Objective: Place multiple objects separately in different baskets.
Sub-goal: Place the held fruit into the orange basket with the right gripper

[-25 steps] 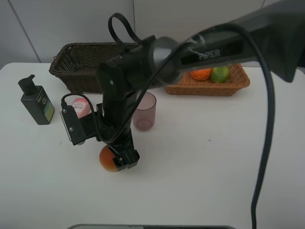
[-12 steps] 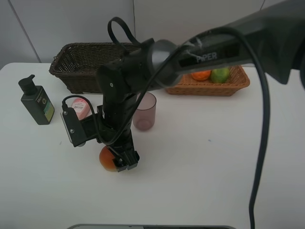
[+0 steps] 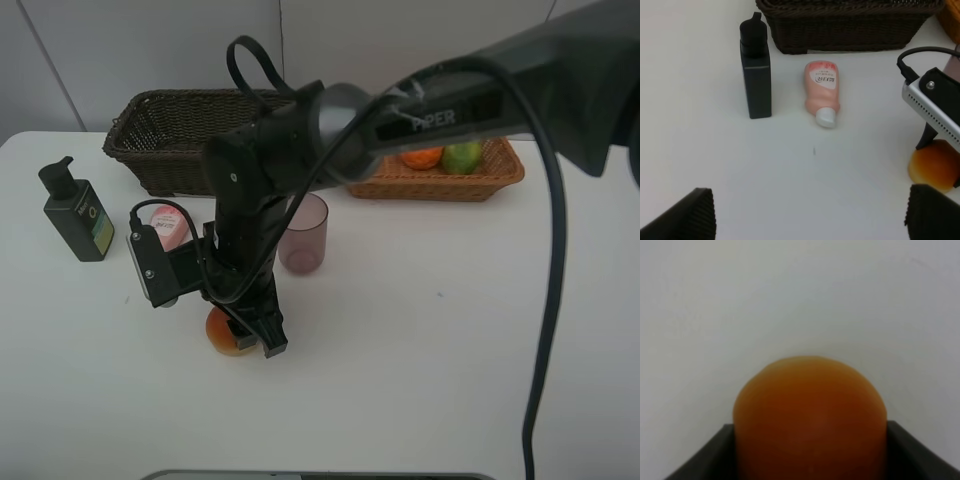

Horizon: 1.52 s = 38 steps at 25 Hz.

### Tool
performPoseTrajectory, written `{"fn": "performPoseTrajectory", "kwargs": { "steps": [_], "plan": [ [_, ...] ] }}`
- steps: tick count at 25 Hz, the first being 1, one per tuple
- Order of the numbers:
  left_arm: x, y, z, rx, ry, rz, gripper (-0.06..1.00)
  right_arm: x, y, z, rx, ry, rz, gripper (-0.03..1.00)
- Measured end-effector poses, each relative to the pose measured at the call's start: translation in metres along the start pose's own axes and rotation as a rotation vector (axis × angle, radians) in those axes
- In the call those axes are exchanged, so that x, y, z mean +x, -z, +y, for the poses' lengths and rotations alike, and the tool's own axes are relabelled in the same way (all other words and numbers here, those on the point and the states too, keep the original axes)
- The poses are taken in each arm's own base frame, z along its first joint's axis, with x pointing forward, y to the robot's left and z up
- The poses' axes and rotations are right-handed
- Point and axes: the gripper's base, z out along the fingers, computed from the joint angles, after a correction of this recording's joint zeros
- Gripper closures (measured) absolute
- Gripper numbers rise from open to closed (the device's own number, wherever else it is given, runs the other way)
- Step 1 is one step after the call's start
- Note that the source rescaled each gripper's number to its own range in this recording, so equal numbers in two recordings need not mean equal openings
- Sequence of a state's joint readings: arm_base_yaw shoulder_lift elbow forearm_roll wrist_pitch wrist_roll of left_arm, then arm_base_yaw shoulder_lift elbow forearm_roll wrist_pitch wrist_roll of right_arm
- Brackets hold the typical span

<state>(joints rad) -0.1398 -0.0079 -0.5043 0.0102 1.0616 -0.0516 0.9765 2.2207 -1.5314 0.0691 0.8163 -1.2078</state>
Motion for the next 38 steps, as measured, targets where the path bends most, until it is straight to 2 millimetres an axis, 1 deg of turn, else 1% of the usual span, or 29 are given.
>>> {"fn": "performPoseTrajectory", "kwargs": {
  "steps": [15, 17, 19, 21, 24, 27, 32, 38],
  "plan": [
    [0.0, 0.0, 0.0, 0.0, 0.0, 0.0, -0.04, -0.001, 0.002, 0.0, 0.001, -0.008, -0.01, 0.96],
    [0.0, 0.0, 0.0, 0.0, 0.0, 0.0, -0.04, -0.002, 0.009, 0.0, 0.007, -0.022, -0.014, 0.96],
    [0.0, 0.0, 0.0, 0.0, 0.0, 0.0, -0.04, -0.003, 0.023, -0.001, 0.023, -0.063, -0.022, 0.96],
    [0.0, 0.0, 0.0, 0.0, 0.0, 0.0, -0.04, -0.003, 0.04, -0.001, 0.049, -0.127, -0.038, 0.97],
    [0.0, 0.0, 0.0, 0.0, 0.0, 0.0, -0.04, 0.0, 0.063, -0.002, 0.07, -0.272, -0.054, 0.97],
    [0.0, 0.0, 0.0, 0.0, 0.0, 0.0, -0.04, 0.012, 0.083, -0.002, 0.071, -0.427, -0.046, 0.97],
    [0.0, 0.0, 0.0, 0.0, 0.0, 0.0, -0.04, 0.045, 0.118, -0.006, 0.119, -0.728, -0.034, 0.97],
    [0.0, 0.0, 0.0, 0.0, 0.0, 0.0, -0.04, 0.1, 0.159, -0.009, 0.224, -1.166, -0.014, 0.97]
  ]
}}
